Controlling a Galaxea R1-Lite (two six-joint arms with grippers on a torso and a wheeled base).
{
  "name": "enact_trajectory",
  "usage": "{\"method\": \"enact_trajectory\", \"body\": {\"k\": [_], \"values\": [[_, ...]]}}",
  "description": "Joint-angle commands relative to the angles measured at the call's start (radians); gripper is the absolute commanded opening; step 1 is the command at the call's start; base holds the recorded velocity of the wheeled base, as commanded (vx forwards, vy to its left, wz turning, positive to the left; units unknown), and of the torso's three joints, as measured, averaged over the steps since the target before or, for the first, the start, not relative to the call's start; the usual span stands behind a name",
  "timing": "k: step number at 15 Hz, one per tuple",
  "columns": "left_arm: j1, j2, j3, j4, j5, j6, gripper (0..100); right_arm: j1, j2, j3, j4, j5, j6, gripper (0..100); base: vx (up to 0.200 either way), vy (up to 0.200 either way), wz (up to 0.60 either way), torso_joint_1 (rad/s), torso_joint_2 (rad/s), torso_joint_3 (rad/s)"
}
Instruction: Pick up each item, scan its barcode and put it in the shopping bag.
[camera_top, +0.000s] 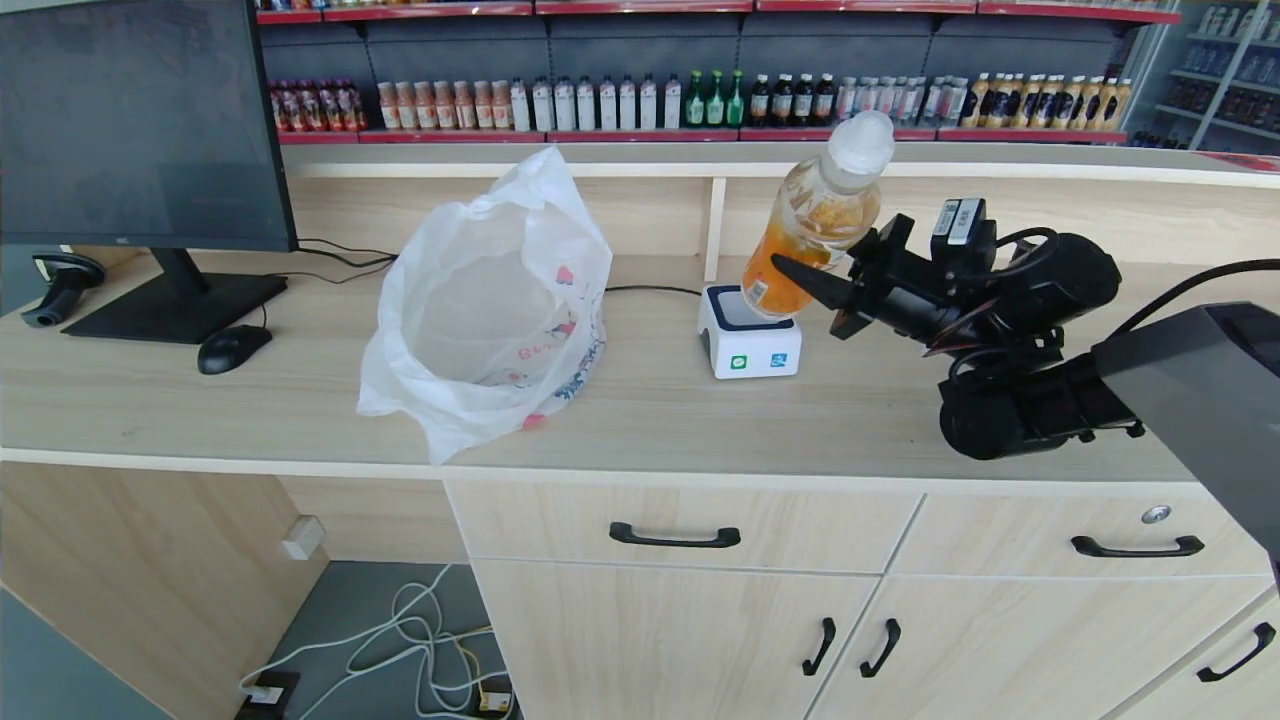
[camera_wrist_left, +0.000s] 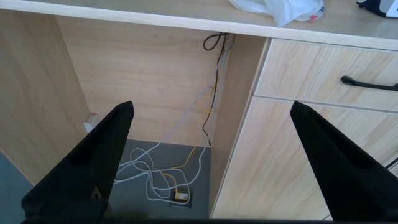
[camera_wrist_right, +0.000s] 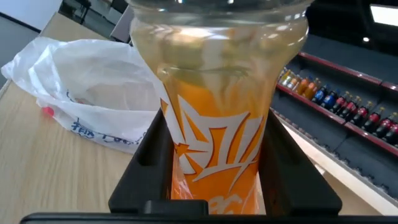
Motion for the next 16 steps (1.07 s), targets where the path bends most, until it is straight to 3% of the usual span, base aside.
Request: {"method": "enact_trajectory", "body": {"k": [1,16], "values": [[0.001,0.000,0.000,0.000,0.000,0.000,100,-0.011,0.028,-0.038,-0.001,-0.001,-0.001,0,0.000,0.000,0.00,0.000,0.00,0.000],[0.001,0.000,0.000,0.000,0.000,0.000,100,-0.025,0.104,-0.181,-0.001,0.048,-0.128,0,0.000,0.000,0.00,0.000,0.00,0.000]]}}
